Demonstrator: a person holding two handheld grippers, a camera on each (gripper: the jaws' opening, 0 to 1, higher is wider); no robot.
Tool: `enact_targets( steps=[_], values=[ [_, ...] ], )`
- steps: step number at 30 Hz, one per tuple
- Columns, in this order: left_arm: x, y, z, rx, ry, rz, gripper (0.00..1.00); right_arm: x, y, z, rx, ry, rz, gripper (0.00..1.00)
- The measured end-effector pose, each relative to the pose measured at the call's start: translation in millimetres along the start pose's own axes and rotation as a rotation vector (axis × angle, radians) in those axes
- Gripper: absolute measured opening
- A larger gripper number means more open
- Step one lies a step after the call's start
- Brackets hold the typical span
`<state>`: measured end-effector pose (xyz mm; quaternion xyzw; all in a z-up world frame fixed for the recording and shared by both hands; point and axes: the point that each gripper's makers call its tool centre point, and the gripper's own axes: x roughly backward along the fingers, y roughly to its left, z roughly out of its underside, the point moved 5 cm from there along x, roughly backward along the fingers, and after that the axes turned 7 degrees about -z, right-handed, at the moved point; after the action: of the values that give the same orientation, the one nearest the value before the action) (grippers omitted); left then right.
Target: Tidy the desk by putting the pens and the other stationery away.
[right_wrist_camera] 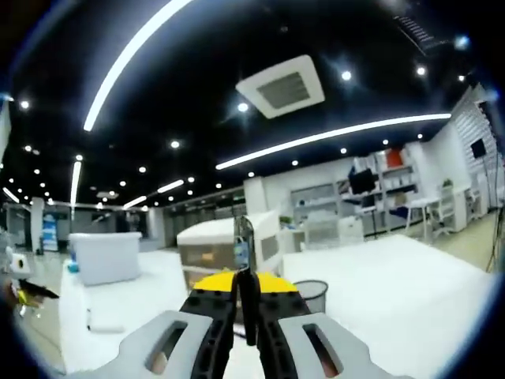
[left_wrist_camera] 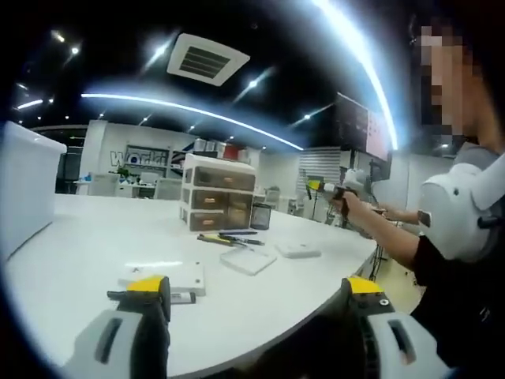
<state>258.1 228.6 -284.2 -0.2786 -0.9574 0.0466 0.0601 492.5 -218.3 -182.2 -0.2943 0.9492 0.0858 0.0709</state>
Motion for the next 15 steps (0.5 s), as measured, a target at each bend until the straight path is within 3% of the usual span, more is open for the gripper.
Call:
enact_targets(
  steps=[15],
  values=[
    [4.2, 3.8, -2.1, 0.004, -0.010, -0.004, 0.88, -60.2, -34.5, -1.3, -0.020, 0.016, 0.043, 0.06]
  ],
)
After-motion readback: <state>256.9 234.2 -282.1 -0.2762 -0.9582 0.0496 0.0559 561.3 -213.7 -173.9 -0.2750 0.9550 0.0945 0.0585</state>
